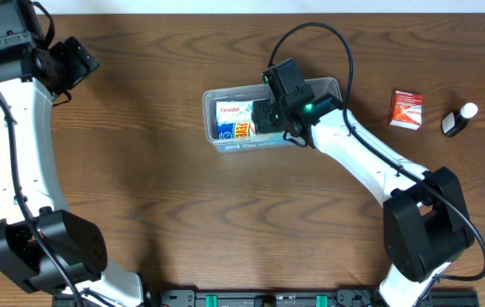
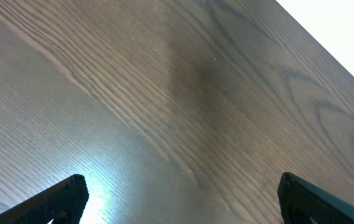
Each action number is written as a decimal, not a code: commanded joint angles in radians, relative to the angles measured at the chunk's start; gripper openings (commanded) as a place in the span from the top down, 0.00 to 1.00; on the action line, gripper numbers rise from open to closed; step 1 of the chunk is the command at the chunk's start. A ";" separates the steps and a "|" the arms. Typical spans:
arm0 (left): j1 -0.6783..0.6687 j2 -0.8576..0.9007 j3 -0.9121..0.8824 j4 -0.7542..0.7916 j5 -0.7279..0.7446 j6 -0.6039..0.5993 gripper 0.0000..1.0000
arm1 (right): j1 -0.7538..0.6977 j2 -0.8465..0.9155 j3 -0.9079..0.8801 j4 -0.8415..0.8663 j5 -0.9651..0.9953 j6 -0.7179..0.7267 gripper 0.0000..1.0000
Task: Pack container
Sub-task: 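Lower the tin into the container and open the right gripper, then move the right gripper to the red Panadol box and grasp it, then lift the red box and carry it over the container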
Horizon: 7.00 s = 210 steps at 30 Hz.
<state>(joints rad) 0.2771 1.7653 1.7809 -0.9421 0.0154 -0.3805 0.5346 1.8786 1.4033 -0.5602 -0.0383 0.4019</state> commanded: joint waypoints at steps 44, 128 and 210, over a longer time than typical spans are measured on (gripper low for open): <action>0.002 0.002 0.002 -0.004 -0.013 0.006 0.02 | 0.097 0.267 0.557 -0.553 0.018 -0.084 0.49; 0.002 0.002 0.002 -0.004 -0.012 0.006 0.02 | -0.713 0.380 0.578 -0.554 0.207 -0.243 0.16; 0.002 0.002 0.002 -0.004 -0.012 0.006 0.02 | -0.107 0.054 0.431 -0.486 0.164 -0.282 0.36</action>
<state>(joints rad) 0.2771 1.7653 1.7809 -0.9417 0.0151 -0.3805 0.4133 1.9236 1.8740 -1.0603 0.1043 0.1242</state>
